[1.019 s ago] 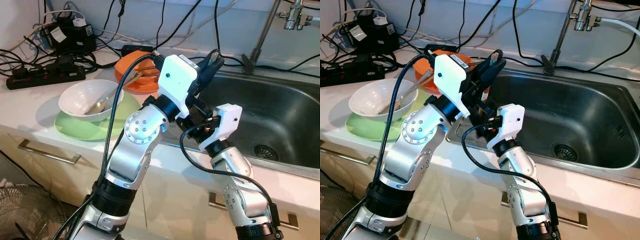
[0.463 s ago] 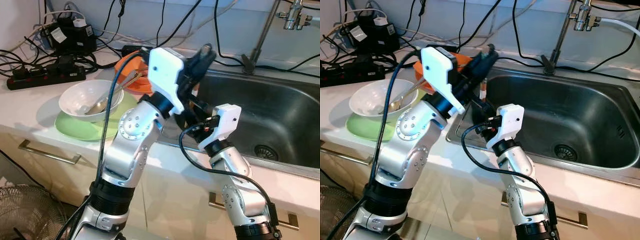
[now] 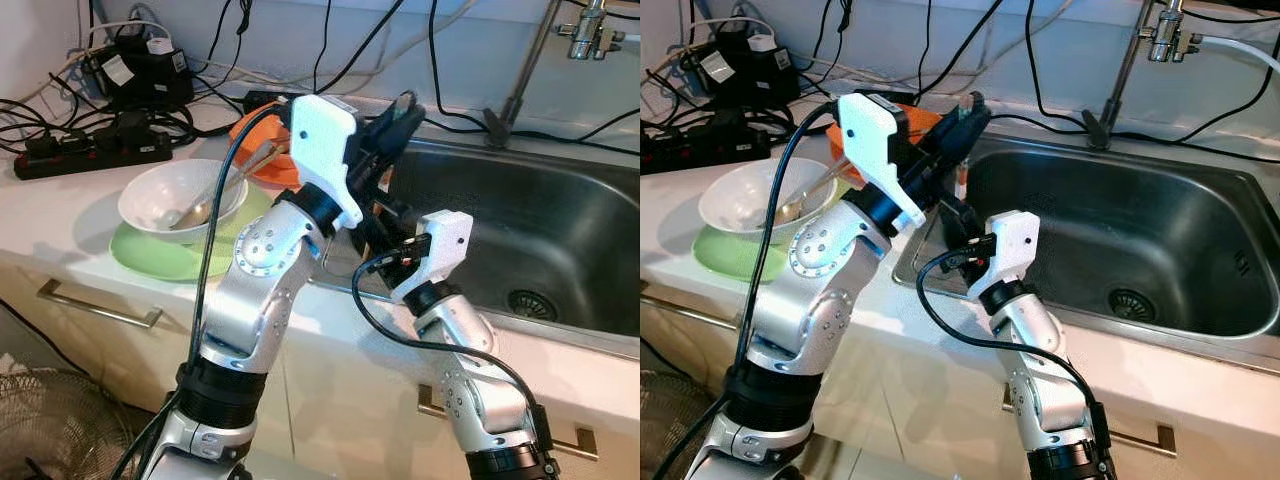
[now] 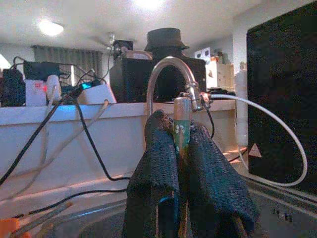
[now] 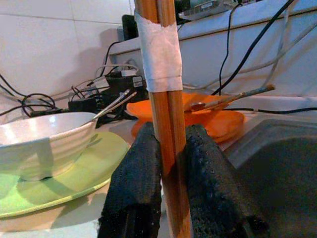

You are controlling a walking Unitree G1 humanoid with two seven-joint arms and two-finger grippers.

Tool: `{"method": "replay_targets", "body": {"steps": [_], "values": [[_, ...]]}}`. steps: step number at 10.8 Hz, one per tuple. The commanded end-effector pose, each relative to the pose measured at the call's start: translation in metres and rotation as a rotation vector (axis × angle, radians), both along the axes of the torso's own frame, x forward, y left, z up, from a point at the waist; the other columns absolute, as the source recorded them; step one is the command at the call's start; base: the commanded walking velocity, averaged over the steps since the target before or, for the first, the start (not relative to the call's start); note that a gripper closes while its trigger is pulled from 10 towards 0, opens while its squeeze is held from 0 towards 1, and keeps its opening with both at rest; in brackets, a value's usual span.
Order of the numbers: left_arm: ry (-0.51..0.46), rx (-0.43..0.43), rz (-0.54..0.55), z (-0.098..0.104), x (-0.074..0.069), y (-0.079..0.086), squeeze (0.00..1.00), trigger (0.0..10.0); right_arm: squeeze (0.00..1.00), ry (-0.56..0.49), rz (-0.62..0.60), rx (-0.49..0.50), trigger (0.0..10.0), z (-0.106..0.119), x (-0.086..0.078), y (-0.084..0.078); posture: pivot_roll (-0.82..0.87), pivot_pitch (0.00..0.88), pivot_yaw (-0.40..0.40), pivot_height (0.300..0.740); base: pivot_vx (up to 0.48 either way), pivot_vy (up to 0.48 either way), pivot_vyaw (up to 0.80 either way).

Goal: Kitchen organization

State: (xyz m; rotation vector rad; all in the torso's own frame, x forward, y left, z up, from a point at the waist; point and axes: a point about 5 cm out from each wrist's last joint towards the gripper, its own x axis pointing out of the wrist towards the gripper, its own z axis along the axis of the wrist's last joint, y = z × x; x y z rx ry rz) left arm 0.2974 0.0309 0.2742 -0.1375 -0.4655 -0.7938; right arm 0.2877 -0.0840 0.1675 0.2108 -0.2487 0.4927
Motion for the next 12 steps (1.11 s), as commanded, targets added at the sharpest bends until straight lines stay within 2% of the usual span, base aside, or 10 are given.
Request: {"method": "replay_targets", "body": {"steps": [1, 3, 4, 5, 10, 11, 12], "values": [[0.000, -0.030, -0.053, 0.004, -0.006, -0.004, 0.00, 10.0, 0.00, -0.021, -0.024, 0.028, 0.0, 0.007, 0.004, -0.003, 0.16, 0.000, 0.032, 0.717, 0.000, 0.000, 0.00], [0.060, -0.045, -0.104, 0.002, -0.006, -0.006, 0.00, 10.0, 0.00, -0.021, -0.028, 0.027, 0.0, 0.007, 0.004, -0.003, 0.16, 0.001, 0.033, 0.717, 0.000, 0.000, 0.00], [0.094, -0.074, -0.110, 0.001, -0.004, -0.005, 1.00, 10.0, 0.00, -0.021, -0.029, 0.027, 0.0, 0.006, 0.004, -0.004, 0.16, 0.000, 0.034, 0.717, 0.000, 0.000, 0.00], [0.101, -0.096, -0.108, 0.001, -0.003, -0.003, 1.00, 10.0, 0.00, -0.020, -0.033, 0.027, 0.0, 0.006, 0.005, -0.004, 0.16, 0.000, 0.031, 0.717, 0.000, 0.000, 0.00], [0.098, -0.103, -0.088, 0.005, -0.003, 0.003, 1.00, 10.0, 0.00, -0.028, -0.066, 0.031, 0.0, 0.008, 0.010, -0.007, 0.16, 0.000, 0.030, 0.717, 0.000, 0.000, 0.00], [0.102, -0.109, -0.075, 0.005, -0.002, 0.005, 0.00, 10.0, 0.00, -0.026, -0.086, 0.028, 0.0, 0.008, 0.011, -0.010, 0.16, 0.000, 0.031, 0.717, 0.000, 0.000, 0.00], [0.105, -0.112, -0.073, 0.005, -0.002, 0.005, 0.00, 10.0, 0.00, -0.026, -0.093, 0.026, 0.0, 0.007, 0.012, -0.011, 0.16, 0.000, 0.031, 0.717, 0.000, 0.000, 0.00]]}}
